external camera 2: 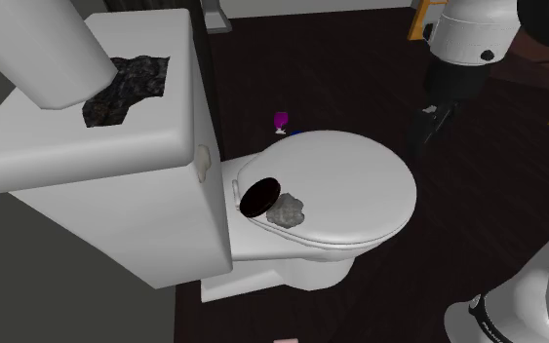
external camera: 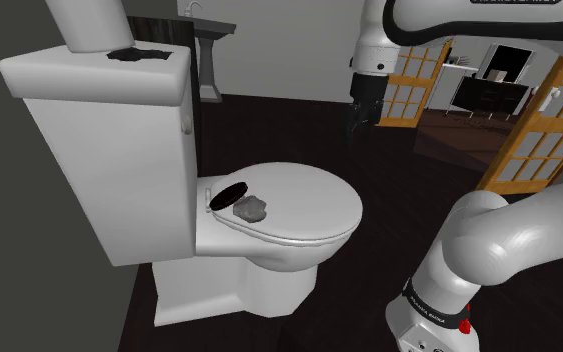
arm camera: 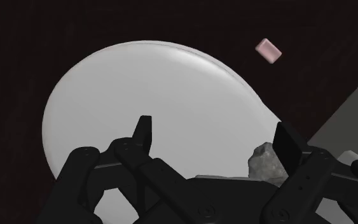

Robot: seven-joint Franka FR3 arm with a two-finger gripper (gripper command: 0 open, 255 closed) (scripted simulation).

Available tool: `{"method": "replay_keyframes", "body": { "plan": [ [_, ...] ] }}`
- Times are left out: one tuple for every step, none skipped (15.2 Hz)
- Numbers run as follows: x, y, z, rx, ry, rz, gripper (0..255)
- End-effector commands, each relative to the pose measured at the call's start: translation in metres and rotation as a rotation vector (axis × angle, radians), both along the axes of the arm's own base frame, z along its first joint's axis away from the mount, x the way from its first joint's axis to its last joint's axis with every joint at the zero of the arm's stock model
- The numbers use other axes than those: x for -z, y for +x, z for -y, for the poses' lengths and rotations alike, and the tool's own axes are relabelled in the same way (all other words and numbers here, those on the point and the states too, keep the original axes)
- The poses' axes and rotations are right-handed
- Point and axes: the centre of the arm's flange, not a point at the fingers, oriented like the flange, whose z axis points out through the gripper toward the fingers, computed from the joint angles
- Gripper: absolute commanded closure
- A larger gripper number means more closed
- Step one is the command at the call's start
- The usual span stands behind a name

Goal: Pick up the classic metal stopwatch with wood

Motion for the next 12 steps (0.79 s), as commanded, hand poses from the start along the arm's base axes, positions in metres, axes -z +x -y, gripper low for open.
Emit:
{"method": "replay_keyframes", "body": {
  "plan": [
    [0.000,0.000,0.000,0.000,0.000,0.000,0],
    [0.010,-0.002,-0.006,0.044,0.014,0.023,0],
    [0.019,-0.003,-0.012,0.088,0.028,0.047,0],
    [0.028,-0.003,-0.019,0.132,0.043,0.070,0],
    [0.038,-0.003,-0.025,0.176,0.057,0.094,0],
    [0.047,-0.003,-0.032,0.220,0.071,0.117,0],
    [0.056,-0.002,-0.039,0.264,0.085,0.140,0],
    [0.065,0.000,-0.045,0.308,0.099,0.164,0],
    [0.074,0.002,-0.052,0.352,0.114,0.187,0],
    [0.083,0.005,-0.059,0.396,0.128,0.211,0],
    [0.091,0.008,-0.066,0.440,0.142,0.234,0],
    [0.100,0.011,-0.073,0.484,0.156,0.257,0]
  ]
}}
